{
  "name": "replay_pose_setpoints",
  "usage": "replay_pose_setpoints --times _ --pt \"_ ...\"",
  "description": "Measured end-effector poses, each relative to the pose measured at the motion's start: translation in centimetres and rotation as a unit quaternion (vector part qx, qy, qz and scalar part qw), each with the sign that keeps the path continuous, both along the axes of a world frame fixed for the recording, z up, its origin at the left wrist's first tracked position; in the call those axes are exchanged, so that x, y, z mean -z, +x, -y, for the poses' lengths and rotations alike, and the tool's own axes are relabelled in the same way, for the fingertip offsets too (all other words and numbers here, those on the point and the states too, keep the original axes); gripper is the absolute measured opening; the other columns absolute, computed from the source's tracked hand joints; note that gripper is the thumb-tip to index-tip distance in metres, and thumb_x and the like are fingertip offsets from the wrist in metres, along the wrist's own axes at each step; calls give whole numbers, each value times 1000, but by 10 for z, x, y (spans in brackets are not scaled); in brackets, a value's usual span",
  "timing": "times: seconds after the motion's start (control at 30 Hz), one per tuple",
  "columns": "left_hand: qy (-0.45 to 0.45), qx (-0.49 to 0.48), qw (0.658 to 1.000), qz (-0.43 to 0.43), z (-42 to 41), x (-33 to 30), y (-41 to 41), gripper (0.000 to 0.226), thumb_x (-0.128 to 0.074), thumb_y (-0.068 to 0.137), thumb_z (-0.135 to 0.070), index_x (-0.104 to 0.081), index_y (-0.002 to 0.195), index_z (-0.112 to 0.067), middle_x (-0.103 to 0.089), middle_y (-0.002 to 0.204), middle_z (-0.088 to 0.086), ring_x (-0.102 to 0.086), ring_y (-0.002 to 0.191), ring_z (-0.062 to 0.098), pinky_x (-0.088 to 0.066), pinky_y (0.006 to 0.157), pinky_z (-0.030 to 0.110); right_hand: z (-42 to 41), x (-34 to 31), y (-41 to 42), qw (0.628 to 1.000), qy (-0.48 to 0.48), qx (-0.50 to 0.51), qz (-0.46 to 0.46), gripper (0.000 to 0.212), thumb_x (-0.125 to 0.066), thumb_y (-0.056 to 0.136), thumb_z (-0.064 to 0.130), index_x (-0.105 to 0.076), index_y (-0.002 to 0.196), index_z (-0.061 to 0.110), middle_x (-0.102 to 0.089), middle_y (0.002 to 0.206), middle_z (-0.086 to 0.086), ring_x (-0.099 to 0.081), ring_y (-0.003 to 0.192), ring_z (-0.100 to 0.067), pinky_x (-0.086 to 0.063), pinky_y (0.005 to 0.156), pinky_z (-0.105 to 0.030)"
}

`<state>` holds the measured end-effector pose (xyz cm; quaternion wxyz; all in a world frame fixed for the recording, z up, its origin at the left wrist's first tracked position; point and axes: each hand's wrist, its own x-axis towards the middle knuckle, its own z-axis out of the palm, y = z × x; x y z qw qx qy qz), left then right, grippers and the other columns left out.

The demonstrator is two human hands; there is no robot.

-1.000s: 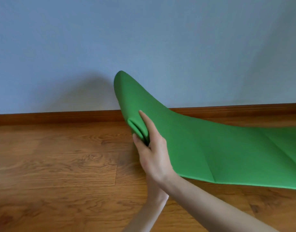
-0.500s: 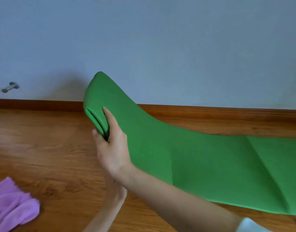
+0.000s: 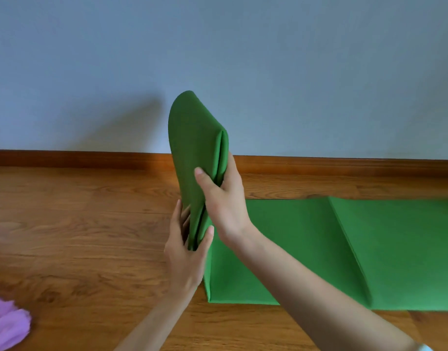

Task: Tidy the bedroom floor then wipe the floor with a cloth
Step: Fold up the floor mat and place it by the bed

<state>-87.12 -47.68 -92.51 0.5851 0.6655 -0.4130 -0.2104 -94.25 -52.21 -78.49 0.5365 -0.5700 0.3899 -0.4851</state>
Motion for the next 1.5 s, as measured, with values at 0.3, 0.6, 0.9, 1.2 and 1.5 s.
replay_pose_setpoints --times 0.3,0.6,0.9,1.2,1.5 --pt "-44 78 994 59 5 -22 -70 72 -62 69 -55 -30 133 -46 -52 131 -19 -51 118 -6 -43 96 16 14 0 -118 996 5 92 -13 52 -73 65 6 -54 112 14 -69 99 1 -67 89 -11 -54 76 -25" --pt "2 220 931 290 8 31 -101 78 -55 79 -61 -31 144 -24 -41 138 -14 -42 129 7 -33 107 28 13 71 -225 945 229 234 16 15 -67 84 16 -58 97 18 -68 94 -2 -64 90 -20 -49 92 -42" --pt "113 371 766 512 -12 84 -115 68 -23 87 -70 -42 136 -27 -44 142 -9 -43 129 12 -43 103 34 20 149 -305 863 252 148 -412 46 -58 90 10 -47 134 7 -57 129 -15 -55 112 -28 -44 95 -38" --pt "160 180 859 451 59 49 -74 46 -51 93 -20 -45 138 -14 -40 146 10 -35 137 25 -14 112 36 38 170 -255 788 -8 53 -614 52 -36 99 27 -22 149 21 -18 156 -9 -15 144 -23 -17 115 -37" --pt "327 121 839 418 46 96 -63 68 -5 96 -50 -31 144 -9 -27 151 17 -24 140 31 -22 110 51 43 218 -249 740 21 69 -669 87 23 71 70 8 148 34 10 158 -5 6 145 -29 -2 117 -41"
